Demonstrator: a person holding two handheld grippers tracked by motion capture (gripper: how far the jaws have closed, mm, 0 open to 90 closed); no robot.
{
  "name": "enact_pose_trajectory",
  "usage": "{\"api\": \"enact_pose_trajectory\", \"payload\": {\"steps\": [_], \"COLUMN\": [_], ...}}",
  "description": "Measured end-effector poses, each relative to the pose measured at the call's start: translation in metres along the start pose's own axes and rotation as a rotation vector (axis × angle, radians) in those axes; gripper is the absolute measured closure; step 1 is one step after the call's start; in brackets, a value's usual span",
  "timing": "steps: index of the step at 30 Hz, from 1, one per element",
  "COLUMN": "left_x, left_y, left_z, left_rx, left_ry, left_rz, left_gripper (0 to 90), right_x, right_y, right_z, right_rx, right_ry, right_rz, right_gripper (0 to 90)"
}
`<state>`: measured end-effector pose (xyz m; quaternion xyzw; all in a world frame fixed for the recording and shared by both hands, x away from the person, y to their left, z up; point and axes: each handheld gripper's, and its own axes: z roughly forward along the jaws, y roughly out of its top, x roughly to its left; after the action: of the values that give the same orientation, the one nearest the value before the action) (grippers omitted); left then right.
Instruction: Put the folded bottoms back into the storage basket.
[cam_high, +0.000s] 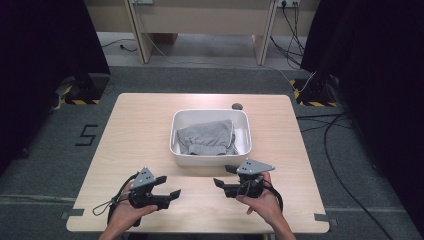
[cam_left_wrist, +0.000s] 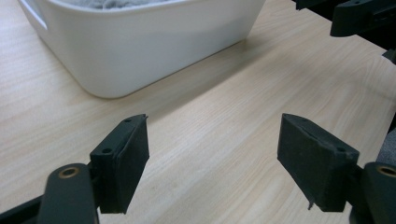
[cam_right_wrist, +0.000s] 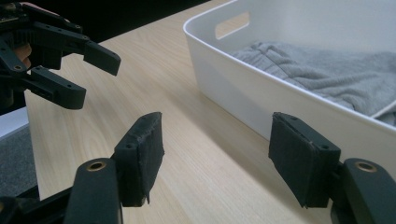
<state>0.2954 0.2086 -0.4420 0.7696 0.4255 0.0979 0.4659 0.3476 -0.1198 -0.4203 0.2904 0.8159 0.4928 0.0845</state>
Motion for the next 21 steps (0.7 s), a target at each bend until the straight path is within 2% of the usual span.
{"api": "enact_pose_trajectory", "payload": {"steps": [5, 16, 21], "left_x": [0.001, 0.006, 0.007], "left_y": [-0.008, -0.031, -0.037], "left_z": [-0.001, -0.001, -0.002], "left_rx": [0.007, 0.029, 0.035], "left_ry": [0.000, 0.006, 0.019], "left_rz": [-0.006, -0.039, -0.030], "left_gripper": [24.5, 24.5, 24.5], "right_x": [0.000, 0.002, 0.002], "right_y": [-0.005, -0.021, -0.025], "right_z": [0.000, -0.001, -0.003], "right_rx": [0.012, 0.040, 0.048], "right_ry": [-0.023, -0.021, -0.022], "right_rz": [0.005, 0.018, 0.021], "right_gripper": [36.0, 35.8, 35.7]}}
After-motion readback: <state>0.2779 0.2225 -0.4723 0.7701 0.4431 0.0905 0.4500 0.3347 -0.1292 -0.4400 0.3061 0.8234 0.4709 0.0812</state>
